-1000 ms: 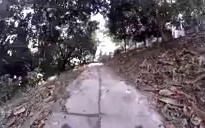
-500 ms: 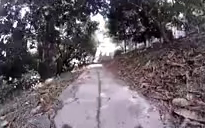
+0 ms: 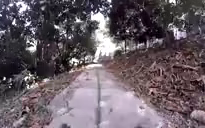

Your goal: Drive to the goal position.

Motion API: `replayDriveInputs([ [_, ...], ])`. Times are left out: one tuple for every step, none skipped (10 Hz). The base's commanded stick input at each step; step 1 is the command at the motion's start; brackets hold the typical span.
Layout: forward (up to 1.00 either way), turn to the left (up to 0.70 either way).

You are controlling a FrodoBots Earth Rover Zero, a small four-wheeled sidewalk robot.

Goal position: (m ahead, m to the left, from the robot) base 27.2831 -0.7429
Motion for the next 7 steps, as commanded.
replayDriveInputs([
  [0.7,0.0],
  [0.7,0.0],
  [0.7,0.0],
  [0.7,0.0],
  [0.7,0.0],
  [0.7,0.0],
  [0.7,0.0],
])
